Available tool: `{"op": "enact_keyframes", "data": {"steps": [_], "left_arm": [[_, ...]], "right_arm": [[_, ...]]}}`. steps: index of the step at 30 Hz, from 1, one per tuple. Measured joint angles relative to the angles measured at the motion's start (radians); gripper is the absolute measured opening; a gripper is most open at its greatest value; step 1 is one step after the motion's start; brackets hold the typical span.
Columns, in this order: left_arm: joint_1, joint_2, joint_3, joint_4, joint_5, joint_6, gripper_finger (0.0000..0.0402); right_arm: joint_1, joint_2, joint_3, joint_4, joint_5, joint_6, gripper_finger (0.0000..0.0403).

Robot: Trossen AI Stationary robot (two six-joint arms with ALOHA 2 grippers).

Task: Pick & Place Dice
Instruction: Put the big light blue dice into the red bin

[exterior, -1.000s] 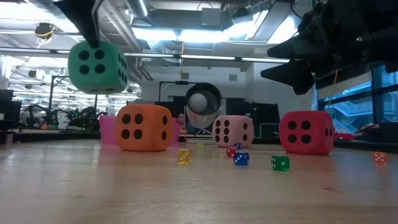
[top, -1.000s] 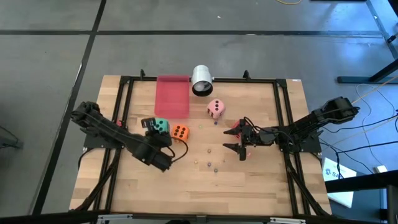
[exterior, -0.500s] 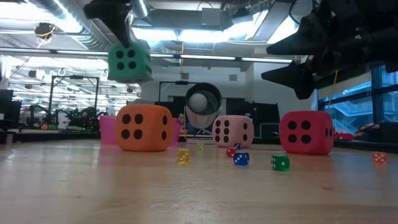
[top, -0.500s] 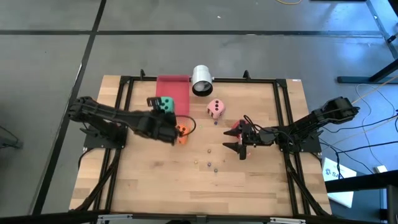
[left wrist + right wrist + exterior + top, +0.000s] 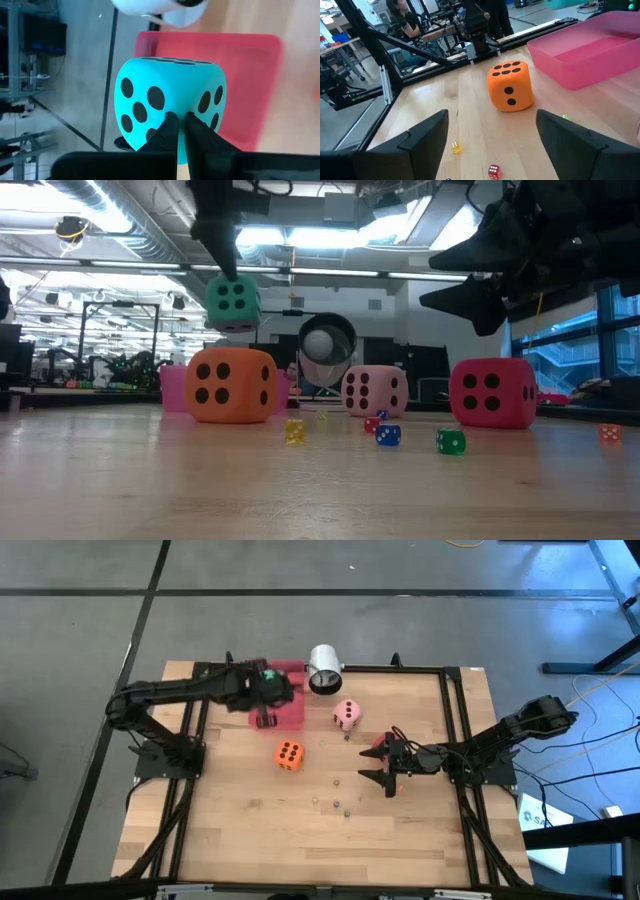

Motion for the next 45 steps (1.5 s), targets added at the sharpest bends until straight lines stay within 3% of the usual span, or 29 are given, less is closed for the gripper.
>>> {"op": "enact_keyframes", "data": {"steps": [7, 20, 36, 45], "left_arm": [[0.142, 0.026, 0.000, 0.090, 0.072, 0.110, 0.0002], [0.265, 0.167, -0.029, 0.163, 0.135, 0.221, 0.0002], [0.363, 0.201, -0.030, 0.136, 0.211, 0.220, 0.0001], [0.367, 0.200, -0.122, 0.203, 0.223, 0.233, 0.0001]], "right_arm": [[0.000, 0.000, 0.000, 0.000, 0.000, -0.026, 0.0300], [0.000, 0.000, 0.000, 0.000, 0.004, -0.029, 0.0300], [0.000, 0.000, 0.000, 0.000, 0.045, -0.029, 0.0300], [0.000, 0.000, 0.000, 0.000, 0.044, -0.029, 0.0300]]}}
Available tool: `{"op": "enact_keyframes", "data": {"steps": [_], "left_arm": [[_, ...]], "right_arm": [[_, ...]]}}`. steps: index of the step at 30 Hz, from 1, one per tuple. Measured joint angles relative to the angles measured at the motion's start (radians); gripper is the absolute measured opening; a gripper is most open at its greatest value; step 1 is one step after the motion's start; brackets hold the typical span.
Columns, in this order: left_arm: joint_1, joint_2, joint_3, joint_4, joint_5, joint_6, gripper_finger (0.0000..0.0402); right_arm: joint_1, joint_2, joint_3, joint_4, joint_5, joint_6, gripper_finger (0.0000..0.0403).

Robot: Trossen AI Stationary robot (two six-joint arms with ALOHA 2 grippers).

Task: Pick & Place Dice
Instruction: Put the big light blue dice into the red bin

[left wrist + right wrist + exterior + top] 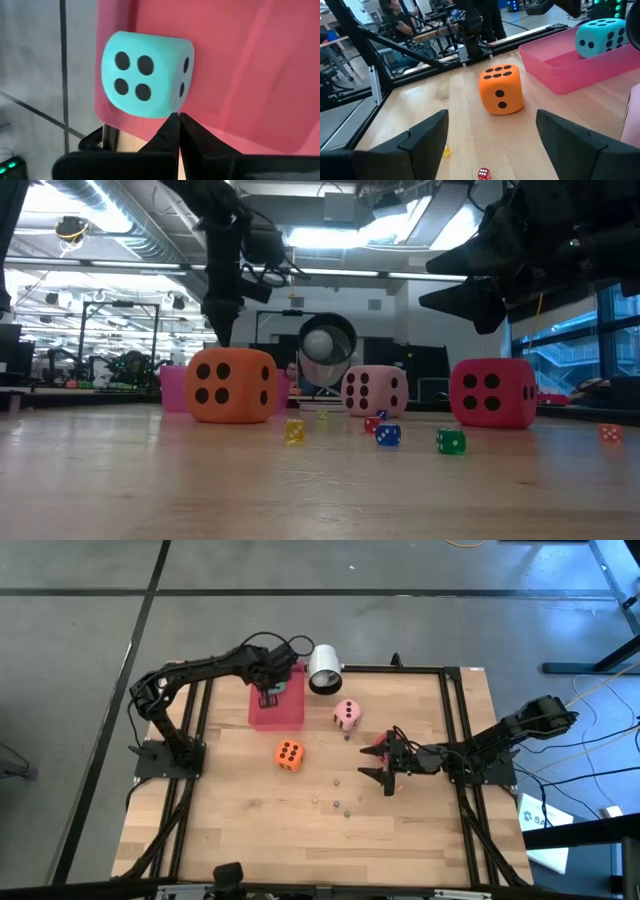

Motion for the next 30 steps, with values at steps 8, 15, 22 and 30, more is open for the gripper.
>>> {"op": "enact_keyframes", "data": {"steps": [8, 15, 22, 30], "left_arm": [[-0.009, -0.107, -0.002, 0.057, 0.055, -0.006, 0.0002], [0.003, -0.396, -0.149, 0.316, 0.294, -0.044, 0.0001], [0.004, -0.638, -0.533, 0.655, 0.355, -0.100, 0.0003], [0.003, -0.652, -0.718, 0.994, 0.442, -0.105, 0.0021]], "right_arm": [[0.000, 0.000, 0.000, 0.000, 0.006, 0.001, 0.0300], [0.000, 0.000, 0.000, 0.000, 0.009, -0.001, 0.0300], [0.000, 0.000, 0.000, 0.000, 0.023, -0.009, 0.0300], [-0.023, 0.000, 0.000, 0.000, 0.036, -0.004, 0.0300]]}}
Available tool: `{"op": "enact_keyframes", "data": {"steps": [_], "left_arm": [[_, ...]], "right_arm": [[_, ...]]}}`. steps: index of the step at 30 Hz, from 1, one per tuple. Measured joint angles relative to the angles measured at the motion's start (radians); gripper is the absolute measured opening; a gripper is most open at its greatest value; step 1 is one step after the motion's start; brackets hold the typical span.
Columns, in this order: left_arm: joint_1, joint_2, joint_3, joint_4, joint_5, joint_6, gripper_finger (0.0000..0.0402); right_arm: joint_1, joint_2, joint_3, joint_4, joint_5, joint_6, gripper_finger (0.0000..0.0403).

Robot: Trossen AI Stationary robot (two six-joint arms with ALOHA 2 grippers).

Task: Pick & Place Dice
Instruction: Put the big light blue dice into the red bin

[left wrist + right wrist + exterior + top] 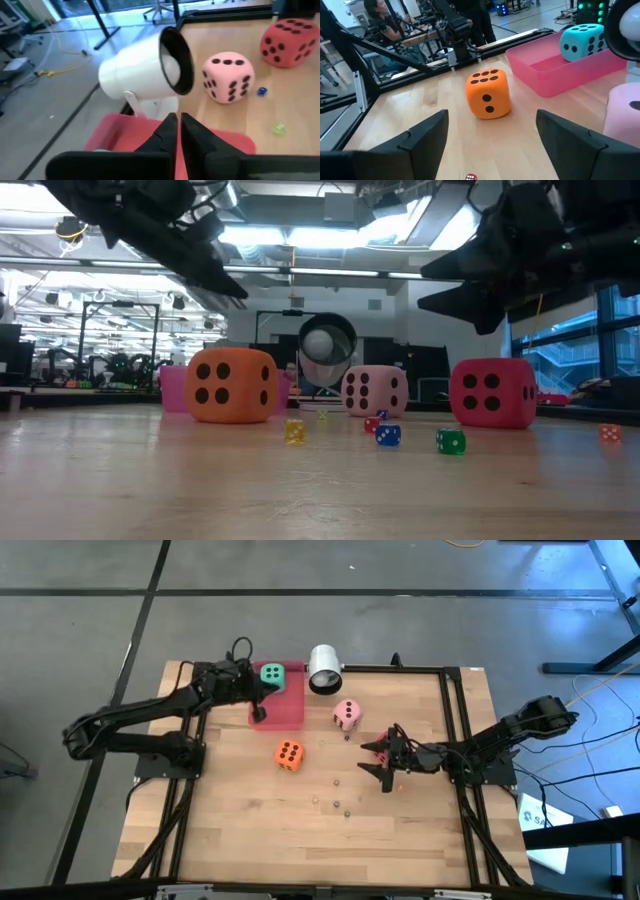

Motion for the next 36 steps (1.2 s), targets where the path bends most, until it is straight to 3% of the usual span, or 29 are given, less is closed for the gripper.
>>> {"op": "enact_keyframes", "data": {"steps": [9, 15, 22, 36], "left_arm": [[0.002, 0.143, 0.104, 0.002, -0.037, 0.008, 0.0112], [0.023, 0.302, 0.244, -0.098, -0.168, 0.073, 0.0151], [0.077, 0.469, 0.396, -0.268, -0.155, 0.102, 0.0155], [0.090, 0.688, 0.545, -0.373, -0.187, 0.130, 0.0135]], "right_arm": [[-0.027, 0.000, 0.000, -0.001, -0.005, -0.018, 0.0300], [-0.029, 0.000, 0.000, -0.008, -0.020, -0.020, 0.0300], [-0.029, 0.000, 0.000, -0.035, -0.031, -0.020, 0.0300], [-0.029, 0.000, 0.000, -0.038, -0.030, -0.020, 0.0300]]}}
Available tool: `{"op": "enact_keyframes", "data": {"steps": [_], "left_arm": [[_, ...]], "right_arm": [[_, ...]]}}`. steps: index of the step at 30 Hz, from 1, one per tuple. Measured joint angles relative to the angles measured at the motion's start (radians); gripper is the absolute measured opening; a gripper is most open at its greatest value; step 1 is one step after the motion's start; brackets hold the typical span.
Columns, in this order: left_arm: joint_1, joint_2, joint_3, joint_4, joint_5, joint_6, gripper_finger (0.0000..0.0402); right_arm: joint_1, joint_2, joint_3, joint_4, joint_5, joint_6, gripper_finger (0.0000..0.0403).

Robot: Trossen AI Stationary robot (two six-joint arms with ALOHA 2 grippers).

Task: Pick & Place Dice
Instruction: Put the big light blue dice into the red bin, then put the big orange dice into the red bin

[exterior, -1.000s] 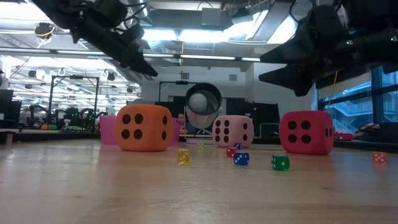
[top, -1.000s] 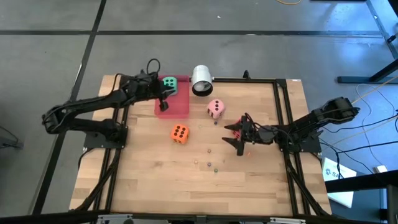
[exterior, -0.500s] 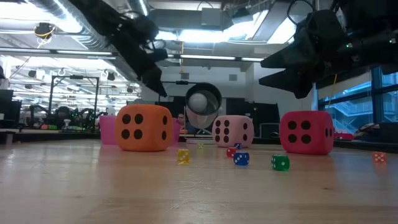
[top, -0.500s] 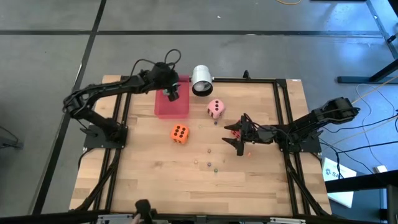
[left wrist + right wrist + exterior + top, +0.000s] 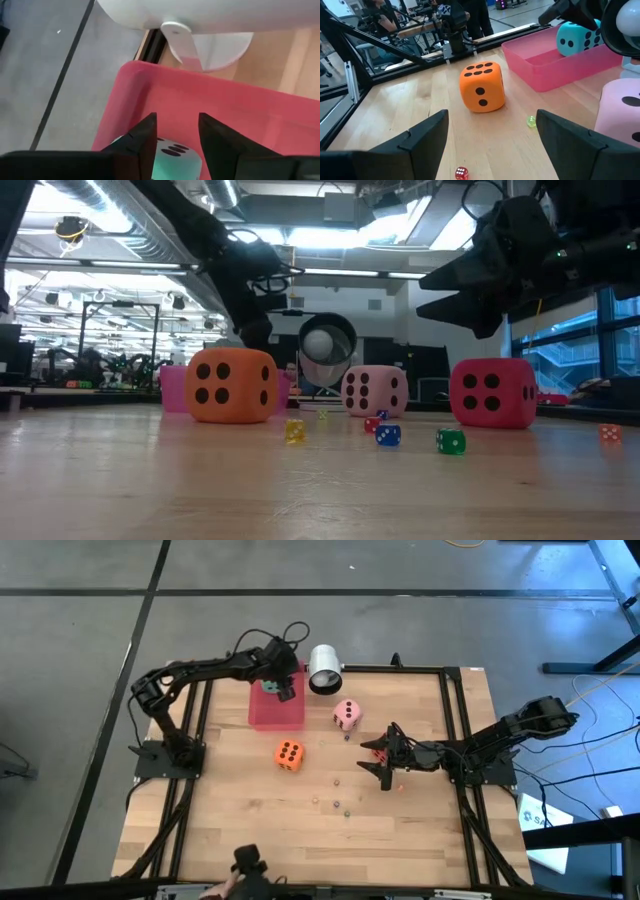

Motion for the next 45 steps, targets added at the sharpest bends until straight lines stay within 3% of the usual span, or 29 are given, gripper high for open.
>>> {"op": "enact_keyframes", "data": {"steps": [34, 38, 45], "left_arm": [[0.008, 0.017, 0.016, -0.184, -0.193, 0.048, 0.0127], [0.008, 0.000, 0.015, -0.173, -0.161, 0.048, 0.0127], [0.008, -0.085, 0.015, -0.117, 0.008, 0.036, 0.0127]], "right_arm": [[0.000, 0.000, 0.000, -0.001, 0.002, 0.000, 0.0300], [0.000, 0.000, 0.000, -0.001, 0.002, 0.000, 0.0300], [0.000, 0.000, 0.000, -0.001, 0.002, 0.000, 0.0300]]}}
